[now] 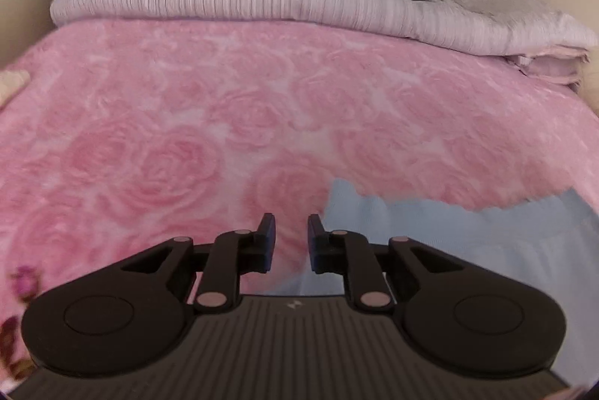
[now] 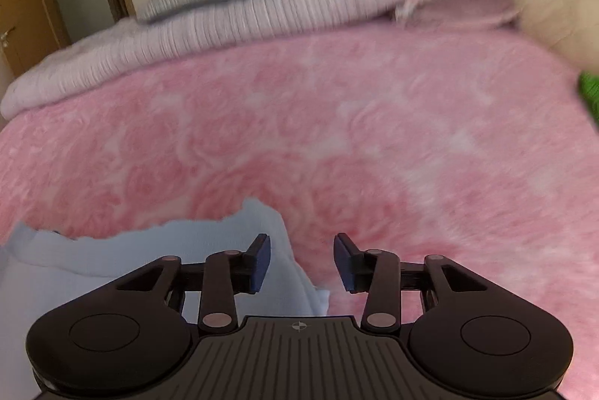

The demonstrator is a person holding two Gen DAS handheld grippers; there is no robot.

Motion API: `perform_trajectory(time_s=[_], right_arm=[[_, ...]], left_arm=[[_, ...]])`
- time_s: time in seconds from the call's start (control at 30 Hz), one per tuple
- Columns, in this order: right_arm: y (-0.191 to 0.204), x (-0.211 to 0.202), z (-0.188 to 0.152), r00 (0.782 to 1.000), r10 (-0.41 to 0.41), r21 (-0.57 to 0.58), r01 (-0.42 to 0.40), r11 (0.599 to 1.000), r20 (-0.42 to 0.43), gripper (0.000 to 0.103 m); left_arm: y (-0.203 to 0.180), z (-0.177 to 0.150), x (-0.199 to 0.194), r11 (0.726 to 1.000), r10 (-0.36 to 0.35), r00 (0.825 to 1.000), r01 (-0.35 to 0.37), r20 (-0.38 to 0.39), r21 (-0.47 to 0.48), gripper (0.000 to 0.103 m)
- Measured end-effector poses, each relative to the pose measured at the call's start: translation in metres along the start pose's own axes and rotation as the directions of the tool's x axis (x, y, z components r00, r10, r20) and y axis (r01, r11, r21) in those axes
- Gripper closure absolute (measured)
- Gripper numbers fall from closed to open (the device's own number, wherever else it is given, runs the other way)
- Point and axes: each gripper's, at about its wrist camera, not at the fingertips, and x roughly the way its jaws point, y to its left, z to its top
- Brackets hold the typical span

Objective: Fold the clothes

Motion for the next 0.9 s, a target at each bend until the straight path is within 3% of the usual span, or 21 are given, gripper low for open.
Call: perform_trajectory(time_s=[0.17,0.23,0.33,0.4,0.53,0.6,0.73,0.77,0.9], right_arm=[[0.045,-0.076,-0.04,0.994,0.105,-0.117,-0.099,0.988,0.042,0.061],[0.062,-0.095,-0.066,0.993,0.109,-0.166,-0.1,0.981,0.043,0.061],[0.075,-0.094,-0.104,0.998,0.055,-0.218,-0.054,0.974,-0.002,0.061],[0.072,-0.071,-0.126,0.998,-0.024,-0.242,0.008,0.97,-0.066,0.061],[0.048,-0.071,-0.121,0.999,0.004,-0.098,-0.009,0.995,-0.052,0.06],[0.04,-0.085,-0.113,1.0,-0.009,-0.02,0.009,1.0,-0.028,0.06],[0.029,-0.122,-0.114,0.996,0.073,0.135,-0.08,0.988,0.055,0.06],[0.033,-0.119,-0.118,0.997,0.069,0.122,-0.073,0.99,0.033,0.06],[0.047,-0.111,-0.13,0.998,0.046,0.081,-0.043,0.996,-0.038,0.06]], left_arm=[[-0.029,-0.052,-0.064,0.991,-0.129,0.991,0.13,-0.018,0.042,0.089],[-0.034,-0.075,-0.067,0.992,-0.117,0.992,0.119,-0.045,0.038,0.089],[-0.037,-0.104,-0.064,0.996,-0.077,0.993,0.08,-0.085,0.041,0.089],[-0.033,-0.108,-0.054,0.997,-0.054,0.996,0.057,-0.077,0.049,0.091],[-0.037,-0.087,-0.065,0.996,-0.006,0.997,0.013,-0.072,0.087,0.093],[-0.045,-0.084,-0.085,0.993,-0.027,0.999,0.031,-0.034,0.114,0.093],[-0.065,-0.096,-0.098,0.986,-0.105,0.994,0.109,-0.04,0.122,0.092],[-0.07,-0.099,-0.101,0.984,-0.124,0.991,0.128,-0.042,0.124,0.092],[-0.081,-0.119,-0.082,0.984,-0.069,0.995,0.081,-0.078,0.16,0.087]])
